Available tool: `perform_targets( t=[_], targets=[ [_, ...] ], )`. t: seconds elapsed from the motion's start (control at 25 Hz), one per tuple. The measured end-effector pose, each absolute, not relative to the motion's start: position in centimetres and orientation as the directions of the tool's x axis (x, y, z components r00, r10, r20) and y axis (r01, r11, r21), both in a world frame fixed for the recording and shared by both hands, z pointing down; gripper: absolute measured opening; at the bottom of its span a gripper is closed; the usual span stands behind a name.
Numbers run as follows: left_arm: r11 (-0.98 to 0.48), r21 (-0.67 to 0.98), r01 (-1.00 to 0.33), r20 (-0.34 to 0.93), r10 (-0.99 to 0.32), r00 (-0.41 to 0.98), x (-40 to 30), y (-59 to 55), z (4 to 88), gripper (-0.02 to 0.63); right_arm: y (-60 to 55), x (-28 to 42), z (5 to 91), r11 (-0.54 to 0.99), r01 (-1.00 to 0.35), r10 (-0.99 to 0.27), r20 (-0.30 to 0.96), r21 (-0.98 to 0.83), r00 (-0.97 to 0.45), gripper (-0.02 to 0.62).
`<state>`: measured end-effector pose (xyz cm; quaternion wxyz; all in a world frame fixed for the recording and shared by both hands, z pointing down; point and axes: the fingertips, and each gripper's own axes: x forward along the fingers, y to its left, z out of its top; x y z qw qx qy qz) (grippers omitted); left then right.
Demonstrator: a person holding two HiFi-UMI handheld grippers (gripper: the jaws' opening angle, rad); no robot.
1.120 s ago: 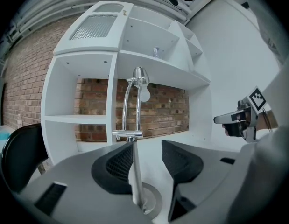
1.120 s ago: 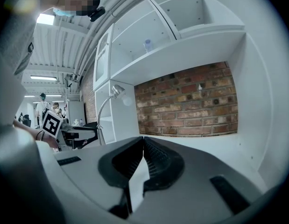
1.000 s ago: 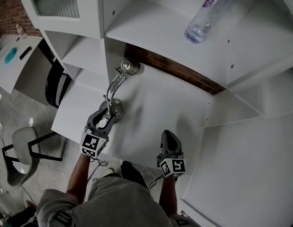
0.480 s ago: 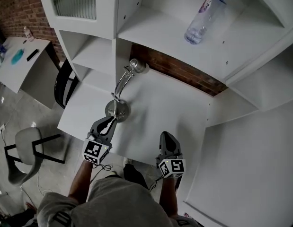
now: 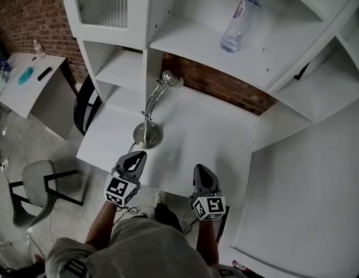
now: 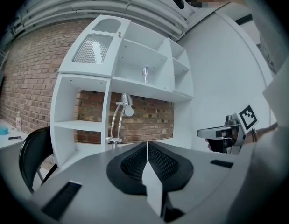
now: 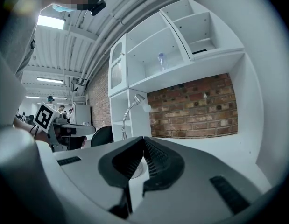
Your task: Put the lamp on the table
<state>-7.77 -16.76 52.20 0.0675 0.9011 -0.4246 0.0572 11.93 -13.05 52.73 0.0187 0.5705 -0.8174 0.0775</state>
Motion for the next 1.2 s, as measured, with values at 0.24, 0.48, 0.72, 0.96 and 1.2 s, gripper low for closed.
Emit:
perform_targets(
  t=[0.24, 0.48, 0.72, 0.96, 1.2],
  targets=[
    [-0.629, 0.068, -0.774, 0.166, -0.758, 0.631, -8.5, -14.5, 51.4, 0.008, -10.7, 11.5, 52.3, 0.326, -0.938, -0.935, 0.111, -0.116, -0.338, 0.023],
    [-0.625, 0.053, -0.779, 0.147, -0.766, 0.625, -9.9, -12.2, 50.8, 0.008, -8.7, 10.3, 52.1, 0.319, -0.94, -0.939, 0.093, -0.121, -0.331, 0.023],
    [-0.619, 0.05, -0.784, 0.13, -0.774, 0.62, -10.9, -10.2, 50.1, 0.008, -6.9, 9.4, 52.3, 0.32, -0.941, -0.938, 0.102, -0.11, -0.331, 0.023],
    [-0.615, 0.043, -0.787, 0.134, -0.777, 0.615, -11.9, -9.3, 50.3, 0.008, -6.0, 8.6, 52.3, 0.326, -0.939, -0.937, 0.096, -0.105, -0.336, 0.023],
    [-0.622, 0.046, -0.782, 0.125, -0.773, 0.622, -11.7, -9.2, 50.0, 0.008, -6.0, 8.3, 52.4, 0.328, -0.94, -0.936, 0.101, -0.092, -0.337, 0.023]
  ],
)
